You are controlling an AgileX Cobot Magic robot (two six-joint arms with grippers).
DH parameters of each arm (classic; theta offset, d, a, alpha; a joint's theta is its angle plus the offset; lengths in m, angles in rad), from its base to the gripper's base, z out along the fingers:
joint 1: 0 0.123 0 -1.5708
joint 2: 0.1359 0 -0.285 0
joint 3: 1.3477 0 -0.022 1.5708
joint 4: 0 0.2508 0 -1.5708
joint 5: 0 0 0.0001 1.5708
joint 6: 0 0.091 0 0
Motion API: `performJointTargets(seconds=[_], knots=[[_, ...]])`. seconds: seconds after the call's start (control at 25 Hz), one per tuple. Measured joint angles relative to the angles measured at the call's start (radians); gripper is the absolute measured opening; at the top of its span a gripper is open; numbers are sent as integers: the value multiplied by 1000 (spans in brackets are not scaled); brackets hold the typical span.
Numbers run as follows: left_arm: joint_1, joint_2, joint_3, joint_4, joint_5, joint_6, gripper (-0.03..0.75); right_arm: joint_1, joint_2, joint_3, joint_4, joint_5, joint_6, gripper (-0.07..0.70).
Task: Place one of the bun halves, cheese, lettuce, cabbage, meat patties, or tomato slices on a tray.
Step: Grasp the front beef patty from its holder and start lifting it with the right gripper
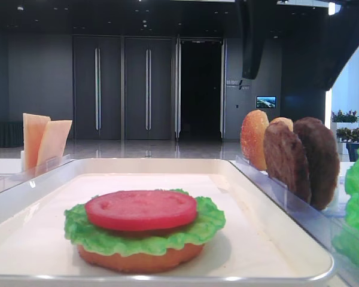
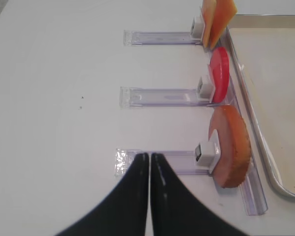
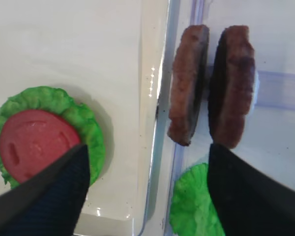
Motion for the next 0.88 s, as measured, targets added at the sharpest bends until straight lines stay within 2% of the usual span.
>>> performJointTargets(seconds=[0.16, 0.88], knots=[[0, 0, 0, 0, 0, 0, 0, 10, 18, 0, 1, -32, 0, 480], [0, 0, 0, 0, 0, 0, 0, 7, 93, 0, -60, -75, 7, 470]])
